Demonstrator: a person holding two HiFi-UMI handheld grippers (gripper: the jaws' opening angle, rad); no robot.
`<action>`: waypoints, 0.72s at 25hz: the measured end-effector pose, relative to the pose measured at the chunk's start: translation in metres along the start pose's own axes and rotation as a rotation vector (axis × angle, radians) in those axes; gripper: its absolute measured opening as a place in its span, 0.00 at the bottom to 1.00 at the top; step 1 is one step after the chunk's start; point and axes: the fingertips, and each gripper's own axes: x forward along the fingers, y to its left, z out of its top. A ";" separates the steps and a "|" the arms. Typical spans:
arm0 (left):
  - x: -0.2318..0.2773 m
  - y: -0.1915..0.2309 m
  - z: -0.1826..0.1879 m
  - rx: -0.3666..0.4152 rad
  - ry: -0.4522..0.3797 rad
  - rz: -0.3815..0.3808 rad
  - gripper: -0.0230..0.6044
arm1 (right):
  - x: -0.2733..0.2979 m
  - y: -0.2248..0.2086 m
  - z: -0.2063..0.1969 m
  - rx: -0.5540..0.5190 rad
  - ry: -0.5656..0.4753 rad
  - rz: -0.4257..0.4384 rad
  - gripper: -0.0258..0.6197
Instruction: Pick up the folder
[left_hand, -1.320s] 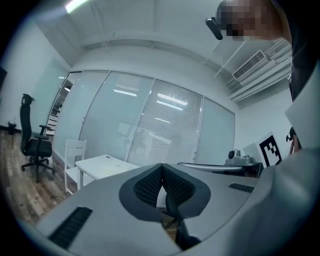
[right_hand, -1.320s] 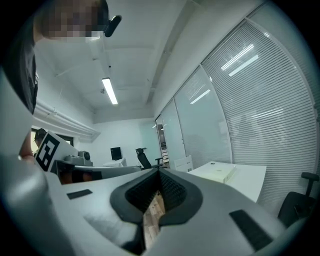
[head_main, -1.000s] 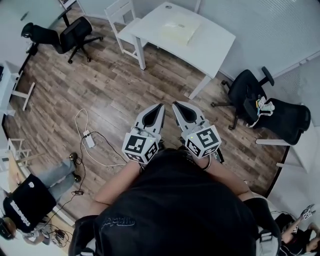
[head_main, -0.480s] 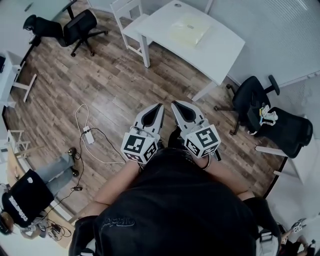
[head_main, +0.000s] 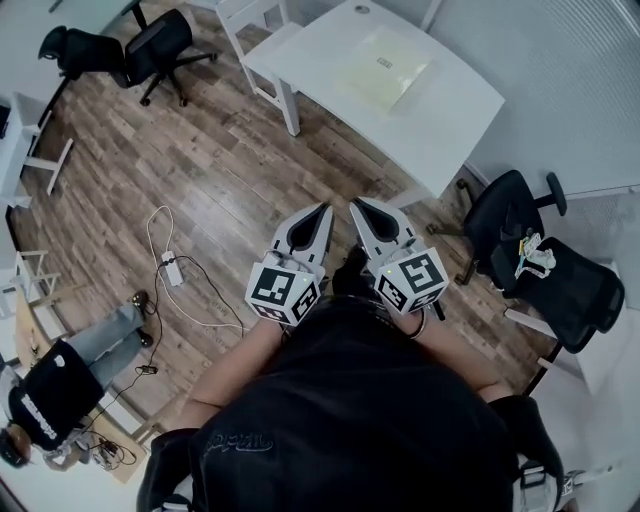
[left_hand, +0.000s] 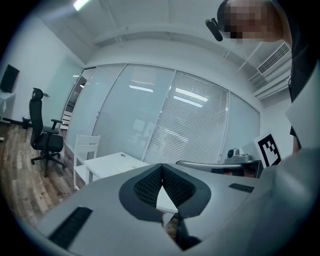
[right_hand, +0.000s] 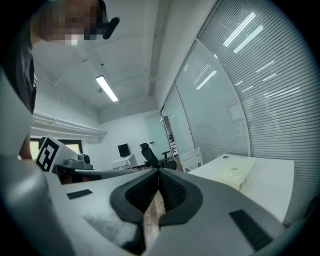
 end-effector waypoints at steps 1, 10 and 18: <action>0.012 -0.001 0.001 -0.003 0.001 0.000 0.06 | 0.002 -0.011 0.003 0.000 0.002 0.001 0.07; 0.112 -0.021 0.012 0.010 0.017 -0.015 0.06 | 0.006 -0.109 0.024 0.041 0.000 0.001 0.07; 0.159 -0.034 0.026 0.041 0.015 -0.016 0.06 | 0.005 -0.158 0.050 0.052 -0.049 0.000 0.07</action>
